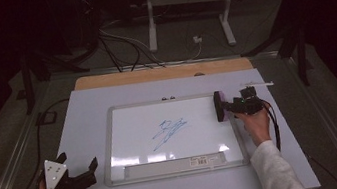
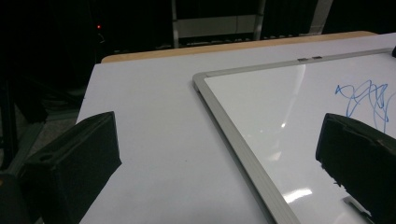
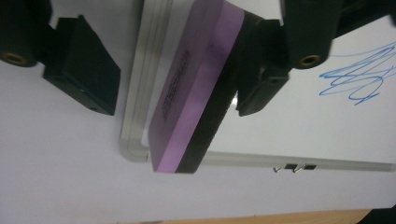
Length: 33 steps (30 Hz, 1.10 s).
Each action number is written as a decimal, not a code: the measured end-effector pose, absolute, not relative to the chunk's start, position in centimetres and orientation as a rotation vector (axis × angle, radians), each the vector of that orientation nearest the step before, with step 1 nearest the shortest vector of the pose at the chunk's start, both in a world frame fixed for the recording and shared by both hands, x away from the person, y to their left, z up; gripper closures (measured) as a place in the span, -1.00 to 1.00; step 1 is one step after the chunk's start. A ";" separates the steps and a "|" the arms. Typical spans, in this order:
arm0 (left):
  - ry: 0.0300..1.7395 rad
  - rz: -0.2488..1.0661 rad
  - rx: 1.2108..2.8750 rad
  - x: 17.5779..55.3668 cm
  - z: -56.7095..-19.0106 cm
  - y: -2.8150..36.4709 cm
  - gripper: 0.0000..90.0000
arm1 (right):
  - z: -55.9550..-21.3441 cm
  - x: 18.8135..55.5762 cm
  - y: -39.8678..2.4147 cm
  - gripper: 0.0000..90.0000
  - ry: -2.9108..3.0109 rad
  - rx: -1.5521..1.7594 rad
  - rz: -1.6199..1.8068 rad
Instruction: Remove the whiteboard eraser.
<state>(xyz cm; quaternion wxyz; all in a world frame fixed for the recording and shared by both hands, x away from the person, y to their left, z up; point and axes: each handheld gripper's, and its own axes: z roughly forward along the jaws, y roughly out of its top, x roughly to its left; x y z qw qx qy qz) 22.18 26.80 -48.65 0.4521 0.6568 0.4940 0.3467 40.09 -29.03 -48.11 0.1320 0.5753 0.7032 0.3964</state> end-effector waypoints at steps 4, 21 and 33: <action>1.220 0.857 1.622 22.2 -48.6 26.8 -0.99 | -48.4 40.1 -28.9 -0.08 2.059 1.683 1.169; 1.224 0.852 1.620 22.2 -48.7 26.8 -0.99 | -49.3 41.0 -27.7 -0.13 2.121 1.762 1.247; 1.222 0.853 1.620 22.2 -48.7 26.8 -0.99 | -49.7 41.1 -27.2 -0.19 2.154 1.774 1.241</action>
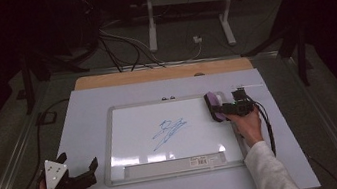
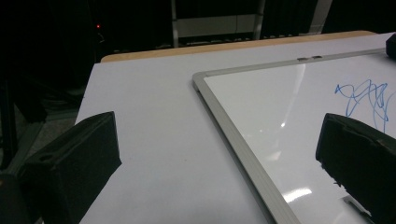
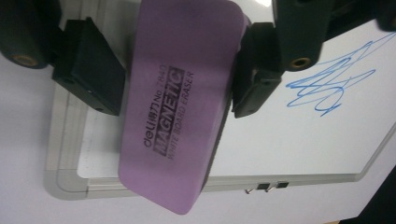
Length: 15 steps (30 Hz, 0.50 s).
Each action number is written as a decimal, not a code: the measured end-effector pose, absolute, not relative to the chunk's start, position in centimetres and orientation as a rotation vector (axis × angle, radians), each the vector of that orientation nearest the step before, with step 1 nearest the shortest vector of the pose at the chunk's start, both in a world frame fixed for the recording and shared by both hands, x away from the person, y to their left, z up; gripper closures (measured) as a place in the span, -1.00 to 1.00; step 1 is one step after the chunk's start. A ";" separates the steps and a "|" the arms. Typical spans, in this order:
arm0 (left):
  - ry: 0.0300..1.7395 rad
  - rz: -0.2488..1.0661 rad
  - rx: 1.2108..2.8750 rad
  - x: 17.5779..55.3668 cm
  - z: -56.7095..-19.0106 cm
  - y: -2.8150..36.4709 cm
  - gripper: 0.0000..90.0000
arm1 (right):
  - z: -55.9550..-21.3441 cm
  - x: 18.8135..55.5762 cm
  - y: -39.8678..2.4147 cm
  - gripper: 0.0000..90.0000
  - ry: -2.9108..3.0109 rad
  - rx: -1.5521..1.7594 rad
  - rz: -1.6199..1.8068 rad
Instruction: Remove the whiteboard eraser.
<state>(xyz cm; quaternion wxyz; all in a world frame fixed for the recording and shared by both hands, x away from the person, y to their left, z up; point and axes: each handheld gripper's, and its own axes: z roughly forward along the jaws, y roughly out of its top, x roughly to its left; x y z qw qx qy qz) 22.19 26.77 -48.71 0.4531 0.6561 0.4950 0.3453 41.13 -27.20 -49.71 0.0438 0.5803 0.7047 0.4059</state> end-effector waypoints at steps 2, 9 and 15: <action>1.221 0.853 1.624 22.2 -48.7 26.8 -0.99 | -49.7 41.2 -27.1 -0.19 2.163 1.768 1.235; 1.220 0.855 1.623 22.2 -48.7 26.8 -0.99 | -50.0 41.3 -27.0 -0.14 2.187 1.773 1.218; 1.220 0.854 1.623 22.2 -48.7 26.8 -0.99 | -49.6 41.1 -27.0 -0.11 2.162 1.752 1.216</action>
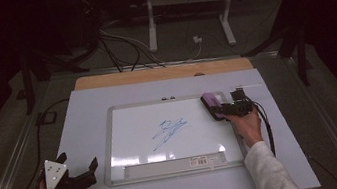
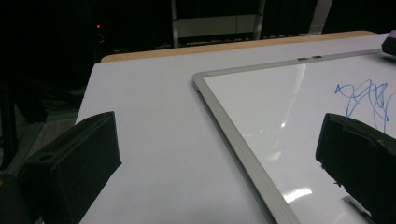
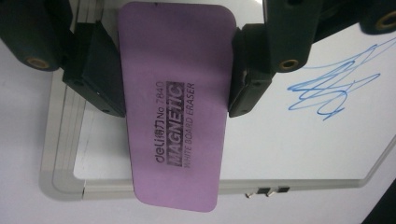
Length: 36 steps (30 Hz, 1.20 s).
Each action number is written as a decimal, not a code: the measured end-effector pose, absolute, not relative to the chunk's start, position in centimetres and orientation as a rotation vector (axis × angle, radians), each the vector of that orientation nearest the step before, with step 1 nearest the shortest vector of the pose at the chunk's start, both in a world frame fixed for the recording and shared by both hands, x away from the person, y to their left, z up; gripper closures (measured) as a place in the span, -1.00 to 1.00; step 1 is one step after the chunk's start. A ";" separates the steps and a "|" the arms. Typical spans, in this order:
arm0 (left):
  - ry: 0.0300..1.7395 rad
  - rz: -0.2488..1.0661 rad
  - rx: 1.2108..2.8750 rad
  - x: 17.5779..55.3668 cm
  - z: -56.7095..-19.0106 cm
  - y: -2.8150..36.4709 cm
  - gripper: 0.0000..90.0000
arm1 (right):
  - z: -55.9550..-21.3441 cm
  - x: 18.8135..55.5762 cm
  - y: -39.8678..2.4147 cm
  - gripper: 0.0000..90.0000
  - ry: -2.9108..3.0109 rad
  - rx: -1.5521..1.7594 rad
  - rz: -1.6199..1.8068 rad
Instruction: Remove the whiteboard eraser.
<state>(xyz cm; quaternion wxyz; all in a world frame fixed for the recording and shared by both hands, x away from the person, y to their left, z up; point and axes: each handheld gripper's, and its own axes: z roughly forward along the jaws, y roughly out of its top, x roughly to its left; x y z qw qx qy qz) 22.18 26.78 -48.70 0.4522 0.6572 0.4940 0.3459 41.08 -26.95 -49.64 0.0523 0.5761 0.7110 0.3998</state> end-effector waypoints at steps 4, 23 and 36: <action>1.219 0.854 1.625 22.2 -48.7 26.7 -0.99 | -49.2 40.9 -27.0 -0.11 2.156 1.738 1.224; 1.220 0.855 1.626 22.2 -48.7 26.7 -0.99 | -46.5 40.2 -25.6 -0.11 2.163 1.616 1.259; 1.220 0.853 1.627 22.2 -48.8 26.7 -0.99 | -45.4 39.9 -24.1 -0.11 2.194 1.545 1.279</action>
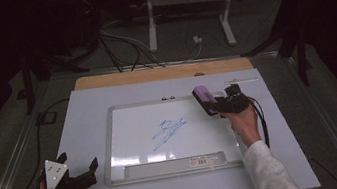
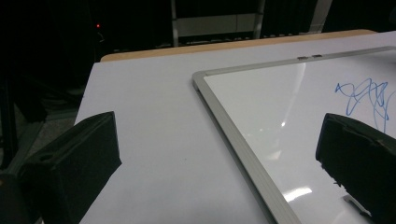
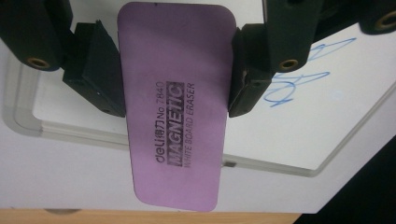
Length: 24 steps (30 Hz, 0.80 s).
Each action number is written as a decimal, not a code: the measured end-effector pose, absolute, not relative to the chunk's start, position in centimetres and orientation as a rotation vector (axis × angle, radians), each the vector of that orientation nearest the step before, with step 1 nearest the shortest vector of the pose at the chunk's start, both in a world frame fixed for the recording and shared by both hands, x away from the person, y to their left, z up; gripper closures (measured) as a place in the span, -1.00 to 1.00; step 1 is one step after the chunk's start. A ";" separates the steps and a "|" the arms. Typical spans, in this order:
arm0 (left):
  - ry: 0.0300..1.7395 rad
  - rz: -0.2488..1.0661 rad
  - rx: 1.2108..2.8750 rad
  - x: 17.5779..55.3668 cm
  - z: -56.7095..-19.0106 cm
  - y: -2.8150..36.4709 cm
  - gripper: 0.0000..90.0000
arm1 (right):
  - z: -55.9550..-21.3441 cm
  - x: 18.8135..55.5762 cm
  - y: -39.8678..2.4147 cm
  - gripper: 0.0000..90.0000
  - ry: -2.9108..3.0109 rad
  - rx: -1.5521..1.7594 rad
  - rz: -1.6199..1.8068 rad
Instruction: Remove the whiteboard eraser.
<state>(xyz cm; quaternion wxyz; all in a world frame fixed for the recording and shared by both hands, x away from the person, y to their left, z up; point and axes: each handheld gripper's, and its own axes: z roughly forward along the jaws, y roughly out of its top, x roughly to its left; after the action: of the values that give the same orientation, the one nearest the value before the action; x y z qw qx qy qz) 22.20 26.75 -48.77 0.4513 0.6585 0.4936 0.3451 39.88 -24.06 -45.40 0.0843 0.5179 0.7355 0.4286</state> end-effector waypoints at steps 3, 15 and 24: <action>1.219 0.853 1.629 22.2 -48.8 26.8 -0.99 | -45.1 39.8 -23.6 -0.11 2.205 1.524 1.282; 1.221 0.849 1.634 22.3 -48.9 26.7 -0.99 | -45.0 39.6 -22.2 -0.11 2.239 1.488 1.288; 1.222 0.850 1.633 22.3 -48.8 26.7 -0.99 | -44.9 39.3 -21.6 -0.11 2.256 1.462 1.289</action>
<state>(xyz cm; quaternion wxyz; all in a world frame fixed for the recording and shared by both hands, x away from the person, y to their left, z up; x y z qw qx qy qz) 22.28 26.72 -48.85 0.4492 0.6602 0.4942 0.3437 39.26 -21.56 -44.87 0.0799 0.4887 0.7544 0.4310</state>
